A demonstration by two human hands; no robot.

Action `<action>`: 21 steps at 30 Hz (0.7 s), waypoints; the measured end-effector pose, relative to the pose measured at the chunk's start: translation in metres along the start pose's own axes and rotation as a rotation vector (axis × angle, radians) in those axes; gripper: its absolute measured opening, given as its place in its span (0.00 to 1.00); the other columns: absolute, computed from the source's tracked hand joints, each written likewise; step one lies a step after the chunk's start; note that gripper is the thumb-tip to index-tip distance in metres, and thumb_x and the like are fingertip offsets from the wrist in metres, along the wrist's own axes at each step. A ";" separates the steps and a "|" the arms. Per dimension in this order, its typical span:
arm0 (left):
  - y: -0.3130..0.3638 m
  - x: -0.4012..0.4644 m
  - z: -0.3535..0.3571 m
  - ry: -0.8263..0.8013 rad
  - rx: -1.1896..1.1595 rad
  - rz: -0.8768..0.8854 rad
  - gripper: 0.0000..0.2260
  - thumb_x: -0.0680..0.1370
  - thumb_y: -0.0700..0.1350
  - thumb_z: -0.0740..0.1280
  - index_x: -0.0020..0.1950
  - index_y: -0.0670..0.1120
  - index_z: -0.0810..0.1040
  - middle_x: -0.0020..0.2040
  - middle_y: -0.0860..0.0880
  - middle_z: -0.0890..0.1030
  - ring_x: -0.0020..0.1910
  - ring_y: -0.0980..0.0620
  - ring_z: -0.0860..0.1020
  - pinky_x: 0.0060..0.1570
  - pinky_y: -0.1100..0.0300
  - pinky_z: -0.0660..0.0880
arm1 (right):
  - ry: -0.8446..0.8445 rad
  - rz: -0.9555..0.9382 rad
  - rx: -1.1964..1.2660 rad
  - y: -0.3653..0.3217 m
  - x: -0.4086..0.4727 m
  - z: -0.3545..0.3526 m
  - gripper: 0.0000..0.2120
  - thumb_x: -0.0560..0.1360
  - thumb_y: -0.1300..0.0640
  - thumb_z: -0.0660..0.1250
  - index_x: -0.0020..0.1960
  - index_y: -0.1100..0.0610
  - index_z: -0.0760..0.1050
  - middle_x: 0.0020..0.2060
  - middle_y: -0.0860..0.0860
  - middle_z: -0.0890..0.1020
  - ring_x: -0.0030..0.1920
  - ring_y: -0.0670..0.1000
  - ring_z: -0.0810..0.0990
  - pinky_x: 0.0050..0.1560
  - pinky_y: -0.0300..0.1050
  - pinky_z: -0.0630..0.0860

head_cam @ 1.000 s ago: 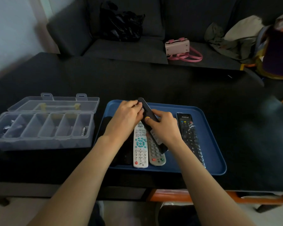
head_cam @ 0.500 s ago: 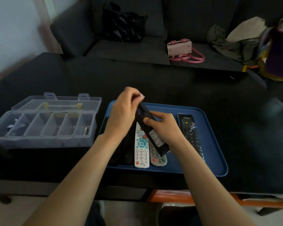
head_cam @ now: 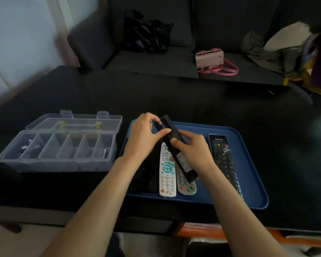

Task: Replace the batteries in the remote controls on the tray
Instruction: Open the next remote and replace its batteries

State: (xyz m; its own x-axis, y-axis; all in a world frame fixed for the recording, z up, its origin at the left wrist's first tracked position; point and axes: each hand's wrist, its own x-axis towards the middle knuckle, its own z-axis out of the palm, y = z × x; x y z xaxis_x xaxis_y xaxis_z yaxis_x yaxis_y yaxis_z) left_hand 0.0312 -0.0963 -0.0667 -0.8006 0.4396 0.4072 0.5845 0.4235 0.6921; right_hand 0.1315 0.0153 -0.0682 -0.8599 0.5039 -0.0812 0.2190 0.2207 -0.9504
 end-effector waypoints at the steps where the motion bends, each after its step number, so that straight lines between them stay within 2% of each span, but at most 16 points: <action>1: 0.000 0.000 0.000 0.001 -0.009 -0.014 0.16 0.70 0.49 0.74 0.53 0.45 0.76 0.43 0.55 0.70 0.38 0.63 0.68 0.40 0.78 0.64 | 0.005 -0.011 -0.006 0.000 -0.001 0.001 0.16 0.76 0.57 0.67 0.63 0.55 0.76 0.47 0.53 0.83 0.41 0.50 0.85 0.40 0.49 0.83; 4: -0.001 0.002 -0.001 -0.025 -0.049 -0.084 0.16 0.70 0.50 0.73 0.54 0.47 0.74 0.44 0.54 0.72 0.41 0.60 0.69 0.39 0.73 0.66 | 0.013 -0.052 -0.078 -0.002 -0.003 0.001 0.12 0.76 0.56 0.67 0.60 0.50 0.77 0.44 0.50 0.83 0.38 0.48 0.85 0.41 0.49 0.83; 8: -0.004 0.005 0.005 -0.035 -0.189 -0.155 0.15 0.71 0.49 0.73 0.52 0.46 0.74 0.40 0.55 0.71 0.37 0.61 0.70 0.36 0.69 0.64 | 0.035 -0.103 -0.144 -0.002 -0.003 0.003 0.10 0.76 0.54 0.66 0.51 0.39 0.73 0.41 0.48 0.83 0.36 0.48 0.85 0.42 0.55 0.82; 13: -0.002 0.005 0.008 -0.059 -0.374 -0.202 0.10 0.73 0.46 0.71 0.50 0.46 0.73 0.44 0.51 0.75 0.42 0.57 0.74 0.39 0.69 0.68 | 0.081 -0.127 -0.262 0.001 -0.004 0.005 0.05 0.77 0.53 0.65 0.51 0.45 0.77 0.39 0.49 0.83 0.35 0.47 0.83 0.42 0.55 0.82; 16: 0.004 0.004 0.008 -0.060 -0.423 -0.199 0.08 0.74 0.43 0.70 0.48 0.46 0.71 0.42 0.53 0.75 0.40 0.58 0.74 0.36 0.72 0.72 | 0.057 -0.113 -0.283 0.001 -0.005 0.010 0.06 0.77 0.53 0.65 0.52 0.46 0.77 0.39 0.49 0.83 0.35 0.46 0.83 0.43 0.54 0.82; 21: 0.011 0.002 0.008 0.045 -0.441 -0.189 0.08 0.75 0.41 0.69 0.50 0.46 0.71 0.41 0.56 0.75 0.39 0.62 0.75 0.37 0.76 0.71 | 0.049 -0.067 -0.205 -0.003 -0.004 0.018 0.10 0.77 0.53 0.65 0.58 0.48 0.77 0.42 0.48 0.83 0.37 0.45 0.83 0.43 0.48 0.82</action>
State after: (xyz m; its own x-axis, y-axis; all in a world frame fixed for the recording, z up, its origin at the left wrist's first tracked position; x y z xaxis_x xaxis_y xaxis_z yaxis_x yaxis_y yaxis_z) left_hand 0.0369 -0.0846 -0.0635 -0.8981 0.3487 0.2681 0.3240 0.1121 0.9394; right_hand 0.1260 -0.0027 -0.0700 -0.8536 0.5209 -0.0006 0.2554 0.4175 -0.8721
